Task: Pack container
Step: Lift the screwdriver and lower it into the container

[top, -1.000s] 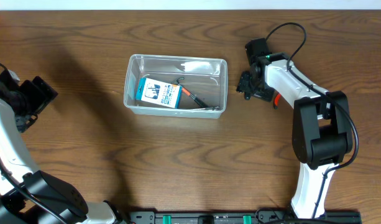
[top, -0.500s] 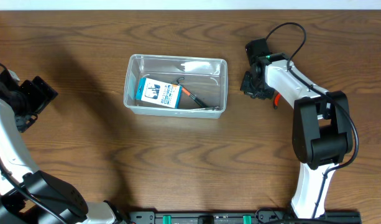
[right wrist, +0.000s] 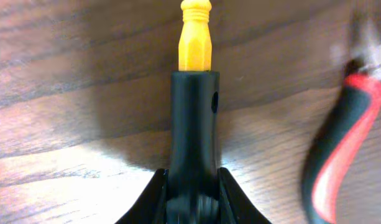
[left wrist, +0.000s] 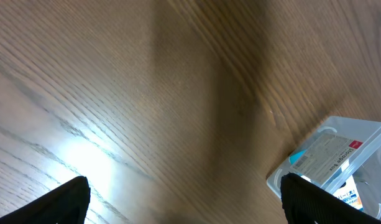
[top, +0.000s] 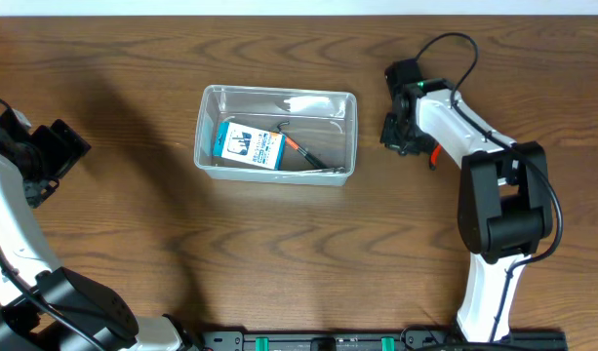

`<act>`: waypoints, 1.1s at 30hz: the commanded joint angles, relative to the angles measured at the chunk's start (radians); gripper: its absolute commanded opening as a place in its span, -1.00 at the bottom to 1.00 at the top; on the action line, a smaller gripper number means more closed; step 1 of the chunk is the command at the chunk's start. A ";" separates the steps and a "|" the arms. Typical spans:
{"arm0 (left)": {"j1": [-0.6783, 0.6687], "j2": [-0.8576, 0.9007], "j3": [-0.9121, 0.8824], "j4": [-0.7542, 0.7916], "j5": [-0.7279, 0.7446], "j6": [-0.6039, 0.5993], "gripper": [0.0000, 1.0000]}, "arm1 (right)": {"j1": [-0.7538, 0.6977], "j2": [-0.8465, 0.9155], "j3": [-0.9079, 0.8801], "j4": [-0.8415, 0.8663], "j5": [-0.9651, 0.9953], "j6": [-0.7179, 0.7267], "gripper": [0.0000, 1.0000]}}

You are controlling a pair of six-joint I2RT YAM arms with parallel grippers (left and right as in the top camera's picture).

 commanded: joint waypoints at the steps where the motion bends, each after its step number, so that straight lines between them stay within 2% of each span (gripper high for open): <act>1: -0.005 -0.009 0.011 -0.003 -0.005 0.017 0.81 | -0.006 -0.001 0.123 -0.032 0.068 -0.079 -0.91; 7: -0.005 -0.009 0.011 -0.003 -0.005 0.017 0.81 | -0.002 -0.001 0.328 -0.121 0.067 -0.176 -0.78; 17: -0.005 -0.009 0.011 -0.003 -0.005 0.018 0.81 | 0.091 -0.001 0.588 -0.249 0.056 -0.605 -0.98; 26: -0.005 -0.009 0.011 -0.003 -0.005 0.018 0.81 | 0.232 -0.001 0.621 -0.286 -0.243 -0.765 -0.85; 33: -0.005 -0.009 0.011 -0.003 -0.005 0.017 0.81 | 0.329 -0.001 0.620 -0.381 -0.263 -0.991 -0.79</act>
